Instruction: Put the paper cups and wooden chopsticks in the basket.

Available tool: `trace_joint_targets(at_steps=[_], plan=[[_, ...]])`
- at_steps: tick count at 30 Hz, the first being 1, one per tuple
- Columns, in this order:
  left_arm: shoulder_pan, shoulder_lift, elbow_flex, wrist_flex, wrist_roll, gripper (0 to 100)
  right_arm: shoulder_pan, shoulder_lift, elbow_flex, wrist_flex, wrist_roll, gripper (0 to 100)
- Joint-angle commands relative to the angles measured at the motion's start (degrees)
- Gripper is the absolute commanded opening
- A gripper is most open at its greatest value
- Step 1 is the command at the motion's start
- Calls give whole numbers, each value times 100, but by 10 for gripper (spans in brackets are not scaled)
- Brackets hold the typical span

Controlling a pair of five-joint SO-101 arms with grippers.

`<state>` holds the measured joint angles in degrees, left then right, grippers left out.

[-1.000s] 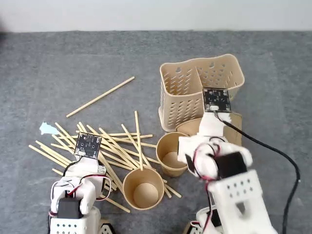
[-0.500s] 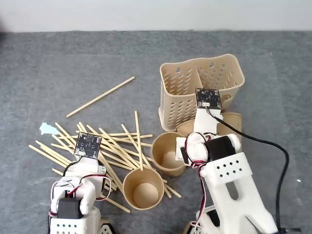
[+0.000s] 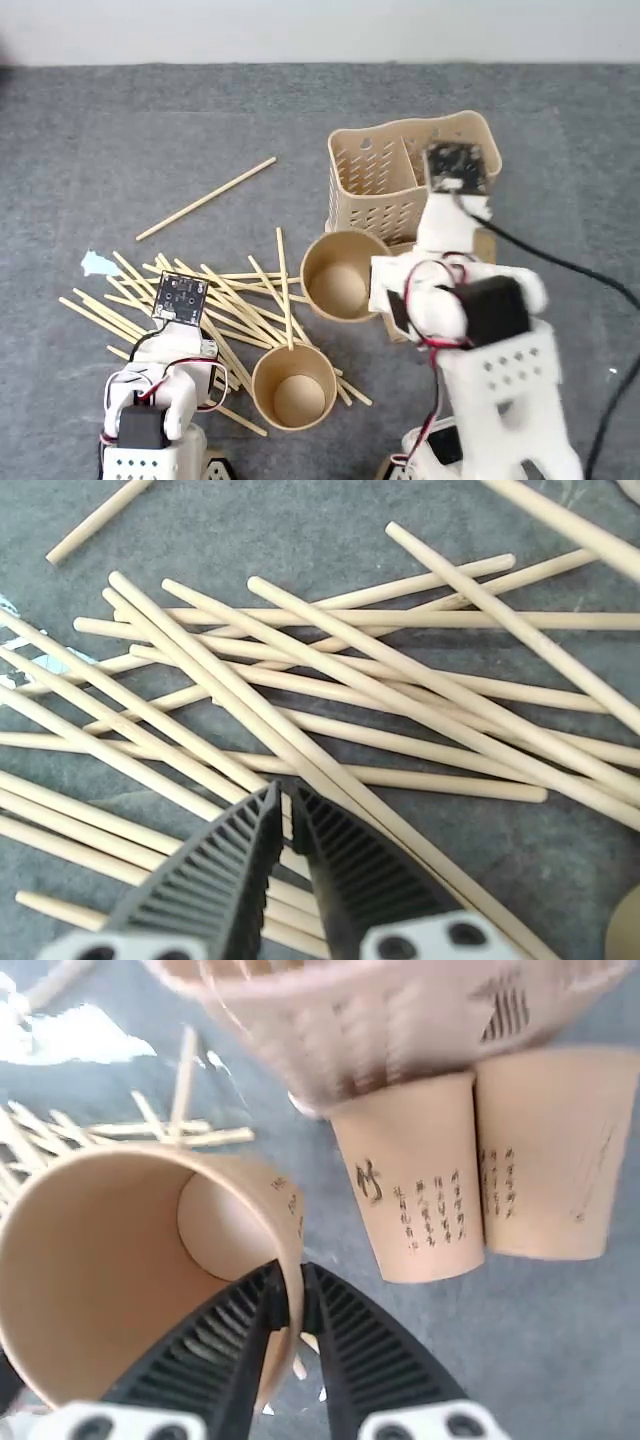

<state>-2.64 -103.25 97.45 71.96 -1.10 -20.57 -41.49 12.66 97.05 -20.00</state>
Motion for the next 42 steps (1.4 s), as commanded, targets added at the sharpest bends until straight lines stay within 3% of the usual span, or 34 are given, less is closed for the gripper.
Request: trace_joint_targets(at_steps=[1, 6, 14, 19, 33, 35, 40, 42], plan=[[35, -88, -101, 18, 44, 14, -4, 48, -1415, 409, 141, 7], [35, -88, -101, 18, 44, 14, 92, 57, -2497, 418, 396, 7], [35, -88, -101, 18, 44, 14, 1754, 567, -2954, -549, 1178, 7], [35, -88, -101, 18, 44, 14, 2360, 1270, -2963, -1051, 1257, 7], [35, -88, -101, 18, 44, 14, 2712, 2651, -2963, -1666, 1266, 11], [35, -88, -101, 18, 44, 14, 2703, 2642, -3007, -1666, 1240, 44], [35, -88, -101, 18, 44, 14, 2659, 2527, -3226, -1613, 1257, 236], [35, -88, -101, 18, 44, 14, 2607, 2440, -3305, -1552, 1266, 251]])
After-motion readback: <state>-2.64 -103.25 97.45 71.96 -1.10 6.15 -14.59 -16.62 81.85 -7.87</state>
